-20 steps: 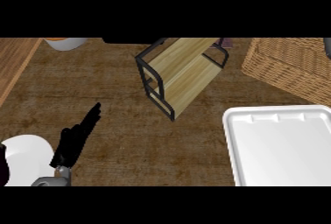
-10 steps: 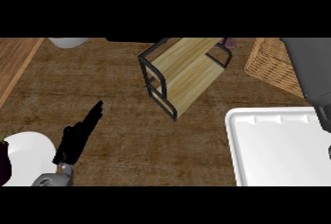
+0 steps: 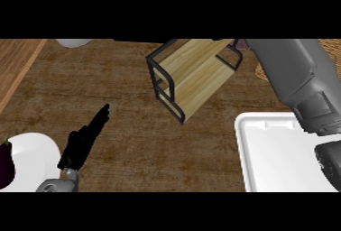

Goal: Pick the cupcake from the tray and place it in the tiered shelf

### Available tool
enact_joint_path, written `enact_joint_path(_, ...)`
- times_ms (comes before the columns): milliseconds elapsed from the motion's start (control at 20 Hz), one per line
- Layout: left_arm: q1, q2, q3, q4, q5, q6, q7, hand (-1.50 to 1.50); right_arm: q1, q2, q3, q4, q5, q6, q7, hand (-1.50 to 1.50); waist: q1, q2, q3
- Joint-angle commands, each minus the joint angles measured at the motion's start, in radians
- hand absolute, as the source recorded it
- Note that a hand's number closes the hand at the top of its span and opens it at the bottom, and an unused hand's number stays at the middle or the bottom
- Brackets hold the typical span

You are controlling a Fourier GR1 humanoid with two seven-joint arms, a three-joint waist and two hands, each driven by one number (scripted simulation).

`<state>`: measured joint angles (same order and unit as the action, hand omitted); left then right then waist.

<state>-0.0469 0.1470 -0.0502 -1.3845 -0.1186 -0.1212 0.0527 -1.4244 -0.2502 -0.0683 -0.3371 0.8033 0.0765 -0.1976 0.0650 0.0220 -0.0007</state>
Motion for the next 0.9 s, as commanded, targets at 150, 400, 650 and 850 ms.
enact_joint_path(150,-0.020,0.001,-0.003,0.016,-0.005,-0.007,-0.012,0.00,0.011,0.095,-0.214,0.130,-0.228,0.149,0.033,-1.50,0.013,0.016,0.001)
enact_joint_path(400,-0.012,0.004,0.000,0.008,-0.011,0.001,-0.004,0.00,-0.046,0.116,-0.376,0.170,-0.393,0.224,0.121,-1.50,0.007,0.003,0.001)
enact_joint_path(650,-0.008,-0.014,-0.012,0.021,-0.017,0.005,-0.004,0.00,-0.031,0.073,-0.462,0.142,-0.476,0.185,0.068,-1.50,-0.002,0.005,0.001)
enact_joint_path(850,-0.025,-0.018,-0.007,0.038,-0.017,0.010,-0.008,0.00,-0.027,0.012,-0.528,0.115,-0.523,0.046,0.065,-1.50,-0.004,0.007,0.000)
